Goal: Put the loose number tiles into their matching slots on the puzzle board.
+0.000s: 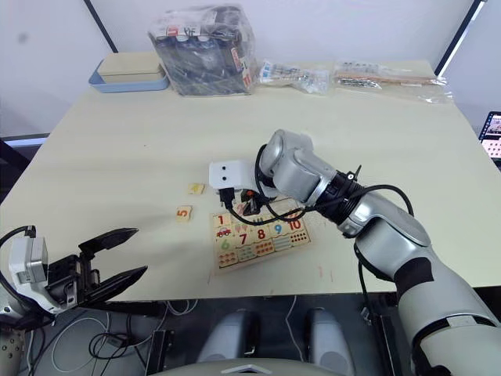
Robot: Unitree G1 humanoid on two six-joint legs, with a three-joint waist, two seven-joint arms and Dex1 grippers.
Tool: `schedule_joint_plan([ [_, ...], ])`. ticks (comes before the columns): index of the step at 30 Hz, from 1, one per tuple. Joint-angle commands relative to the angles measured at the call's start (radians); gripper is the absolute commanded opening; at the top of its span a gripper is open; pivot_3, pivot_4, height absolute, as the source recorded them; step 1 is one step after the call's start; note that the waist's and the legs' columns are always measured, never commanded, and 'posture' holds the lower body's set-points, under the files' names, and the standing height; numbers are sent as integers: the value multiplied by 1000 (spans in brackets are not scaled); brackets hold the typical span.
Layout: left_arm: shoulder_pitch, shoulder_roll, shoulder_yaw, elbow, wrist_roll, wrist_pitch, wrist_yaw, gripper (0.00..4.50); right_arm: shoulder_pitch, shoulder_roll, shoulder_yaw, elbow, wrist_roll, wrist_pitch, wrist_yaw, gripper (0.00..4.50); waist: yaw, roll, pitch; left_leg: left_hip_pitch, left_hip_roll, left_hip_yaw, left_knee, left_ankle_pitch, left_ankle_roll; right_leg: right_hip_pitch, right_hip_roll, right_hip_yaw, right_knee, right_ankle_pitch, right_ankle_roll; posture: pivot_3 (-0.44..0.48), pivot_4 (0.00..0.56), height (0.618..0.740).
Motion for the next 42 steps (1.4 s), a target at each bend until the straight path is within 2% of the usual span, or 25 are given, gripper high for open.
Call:
schedule_joint_plan([
  [1, 10, 4, 32, -19, -19, -13, -8, 4500, -8, 26, 1, 23, -25, -23, -12, 882, 0, 0, 0, 0, 0, 0, 0, 0, 0, 0, 0, 0, 0, 0, 0, 0, 150, 740],
  [16, 25, -3, 29, -32, -20, -12, -1, 4500, -8, 92, -2, 159, -73, -85, -17, 882, -2, 2, 1, 0, 0, 0, 0, 0, 0, 0, 1, 0, 0, 0, 0, 0, 150, 740],
  [42, 59, -21, 33, -48, -20, -26, 6, 4500, -2, 139, -35, 178, -98, -129, 6, 882, -22, 4, 3, 1, 1, -1, -1, -1, -1, 0, 1, 0, 1, 0, 0, 0, 150, 740],
])
